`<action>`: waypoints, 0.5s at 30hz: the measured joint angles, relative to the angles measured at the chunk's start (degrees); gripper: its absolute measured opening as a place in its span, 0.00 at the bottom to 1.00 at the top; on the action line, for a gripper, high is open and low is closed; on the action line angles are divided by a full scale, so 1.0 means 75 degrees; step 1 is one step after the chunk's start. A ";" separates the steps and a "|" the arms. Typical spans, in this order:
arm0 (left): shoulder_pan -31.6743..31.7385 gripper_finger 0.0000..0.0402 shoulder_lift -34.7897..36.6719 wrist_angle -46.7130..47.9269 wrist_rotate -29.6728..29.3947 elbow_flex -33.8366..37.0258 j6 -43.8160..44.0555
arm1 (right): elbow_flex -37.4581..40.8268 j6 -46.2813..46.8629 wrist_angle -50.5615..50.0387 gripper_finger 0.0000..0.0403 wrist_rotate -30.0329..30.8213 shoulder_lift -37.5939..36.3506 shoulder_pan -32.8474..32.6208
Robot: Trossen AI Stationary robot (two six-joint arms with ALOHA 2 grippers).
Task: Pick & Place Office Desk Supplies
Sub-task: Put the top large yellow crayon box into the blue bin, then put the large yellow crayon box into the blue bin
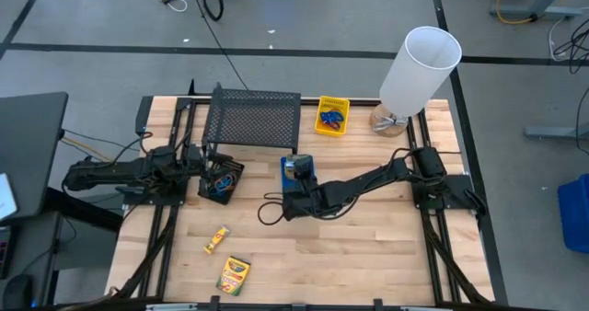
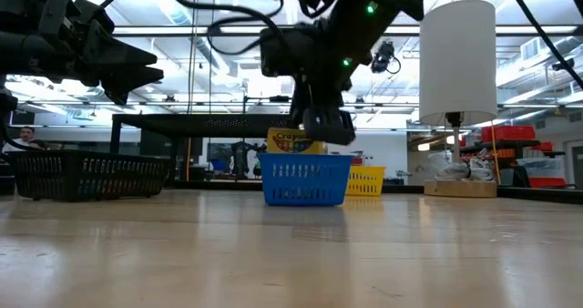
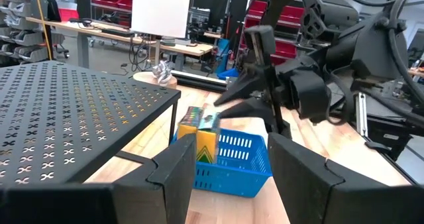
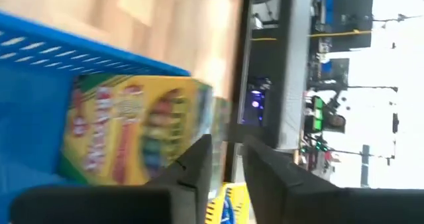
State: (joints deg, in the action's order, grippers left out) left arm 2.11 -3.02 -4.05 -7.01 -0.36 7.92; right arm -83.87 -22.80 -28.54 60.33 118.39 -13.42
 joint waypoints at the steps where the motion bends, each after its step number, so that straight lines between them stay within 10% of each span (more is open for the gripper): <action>1: 0.0000 0.48 0.0000 0.0001 0.0003 -0.0003 0.0000 | -0.0044 0.0001 -0.0009 0.25 0.0090 -0.0001 0.0003; 10: 0.0000 0.48 0.0002 0.0006 0.0000 -0.0003 0.0000 | -0.0137 -0.0023 -0.0037 0.41 0.1185 -0.0027 -0.0065; 15: 0.0000 0.48 0.0001 0.0004 0.0000 -0.0003 0.0000 | -0.0138 0.0123 0.0401 0.41 -0.0505 -0.0467 -0.0473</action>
State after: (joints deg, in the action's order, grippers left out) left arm 2.11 -3.01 -4.03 -7.01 -0.38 7.92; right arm -84.90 -21.88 -25.53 56.55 114.89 -16.97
